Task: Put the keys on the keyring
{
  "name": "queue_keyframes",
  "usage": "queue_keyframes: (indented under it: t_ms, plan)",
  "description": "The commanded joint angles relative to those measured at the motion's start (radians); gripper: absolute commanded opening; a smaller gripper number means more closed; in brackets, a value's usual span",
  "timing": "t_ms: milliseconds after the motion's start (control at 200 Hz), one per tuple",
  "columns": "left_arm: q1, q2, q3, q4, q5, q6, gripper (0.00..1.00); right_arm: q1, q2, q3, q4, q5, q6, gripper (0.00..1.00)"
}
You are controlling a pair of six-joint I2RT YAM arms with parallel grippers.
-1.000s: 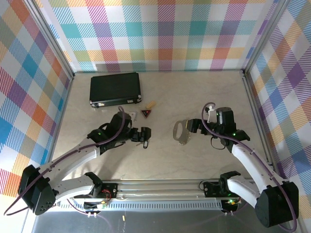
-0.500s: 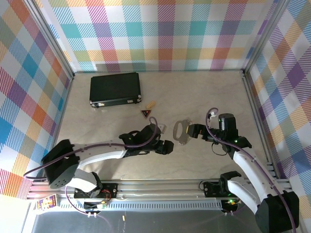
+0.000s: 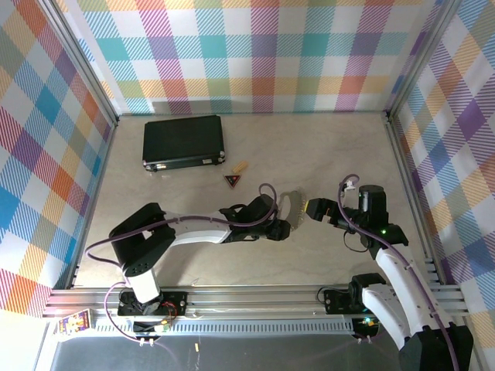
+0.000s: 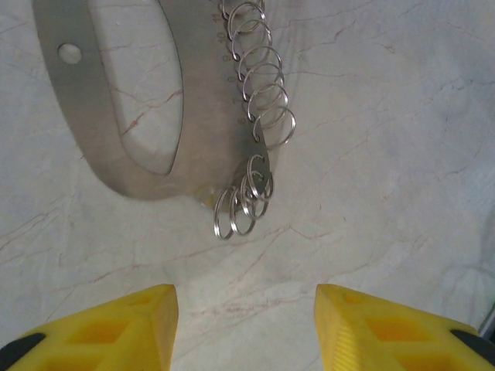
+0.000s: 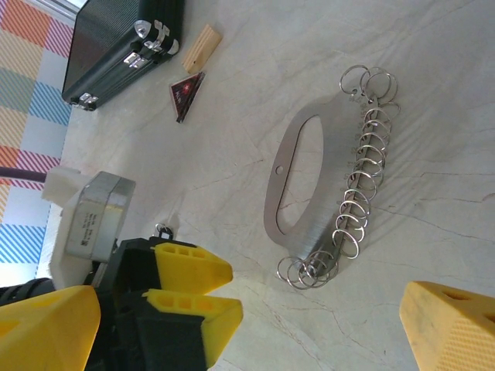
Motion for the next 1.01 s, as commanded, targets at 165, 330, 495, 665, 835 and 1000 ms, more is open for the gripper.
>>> queue_keyframes:
  t_ms: [165,330,495,665,835,1000]
  plan:
    - [0.017,0.084,0.059,0.052,0.027,0.003,0.36,-0.032,-0.001,0.000,-0.023,-0.053,-0.023,0.99]
    - [0.032,0.115,0.071,0.066,0.055,0.003,0.30,-0.050,0.000,-0.002,-0.023,-0.067,-0.032,0.99]
    - [0.038,0.135,0.074,0.085,0.072,0.006,0.26,-0.066,0.002,0.005,-0.024,-0.083,-0.039,0.99]
    - [0.053,0.139,0.067,0.105,0.080,0.002,0.24,-0.076,0.004,0.008,-0.023,-0.092,-0.040,0.99]
    - [0.062,0.141,0.070,0.110,0.094,0.013,0.23,-0.082,0.008,0.008,-0.015,-0.096,-0.037,0.99]
    - [0.064,0.157,0.074,0.112,0.098,0.016,0.22,-0.083,0.012,0.012,-0.006,-0.099,-0.031,0.99]
